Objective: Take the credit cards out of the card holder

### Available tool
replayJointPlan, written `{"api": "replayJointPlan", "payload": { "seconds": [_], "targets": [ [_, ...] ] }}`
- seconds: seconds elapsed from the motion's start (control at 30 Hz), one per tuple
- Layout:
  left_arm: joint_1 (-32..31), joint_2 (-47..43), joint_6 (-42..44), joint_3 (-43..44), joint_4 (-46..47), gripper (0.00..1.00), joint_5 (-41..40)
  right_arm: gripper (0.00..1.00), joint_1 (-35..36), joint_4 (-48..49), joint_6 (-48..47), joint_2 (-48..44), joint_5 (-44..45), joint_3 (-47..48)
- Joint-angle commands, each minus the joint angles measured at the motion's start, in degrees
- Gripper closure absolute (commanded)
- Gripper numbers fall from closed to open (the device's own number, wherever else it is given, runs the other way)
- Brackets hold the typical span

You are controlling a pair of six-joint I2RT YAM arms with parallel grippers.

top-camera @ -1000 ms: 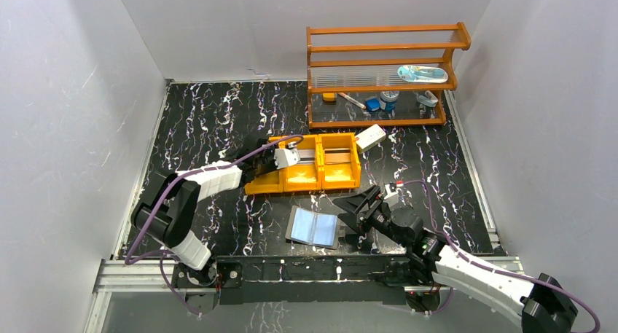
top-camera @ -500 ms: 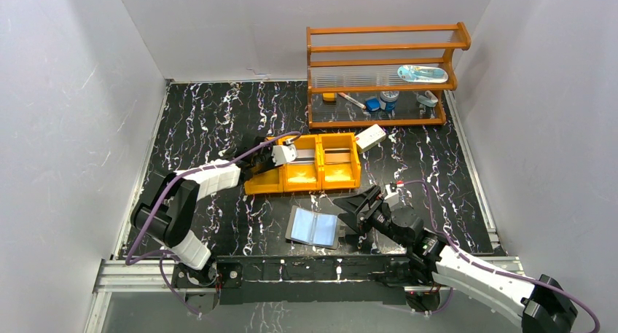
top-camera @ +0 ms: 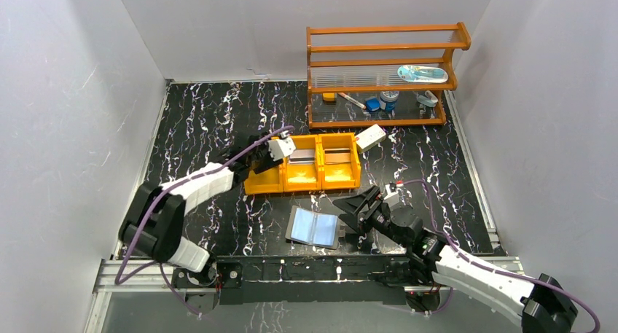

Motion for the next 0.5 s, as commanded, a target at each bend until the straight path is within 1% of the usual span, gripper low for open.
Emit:
{"api": "replayJointPlan", "payload": {
  "seconds": [0.0, 0.1, 0.23, 0.33, 0.47],
  "targets": [
    [0.2, -12.2, -7.2, -1.6, 4.3, 0.42, 0.5, 0.02, -0.1, -3.3, -4.8, 1.9, 1.1, 4.5],
    [0.2, -20.2, -12.8, -3.6, 4.5, 0.35, -0.8, 0.03, 0.0, -6.6, -7.7, 5.9, 0.4, 8.8],
    [0.3, -29.5, -27.6, -6.1, 2.4, 0.22, -3.3, 0.1, 0.1, -10.9, -12.6, 14.5, -2.3, 16.7],
    [0.3, -34.8, -39.2, -6.1, -3.3, 0.15, -4.0, 0.16, 0.4, -15.2, -15.3, 21.9, -4.4, 23.8],
    [0.4, -39.5, -51.5, -4.5, -12.1, 0.08, -2.4, 0.19, 2.0, -19.3, -16.6, 29.0, -3.0, 29.4]
  ]
}}
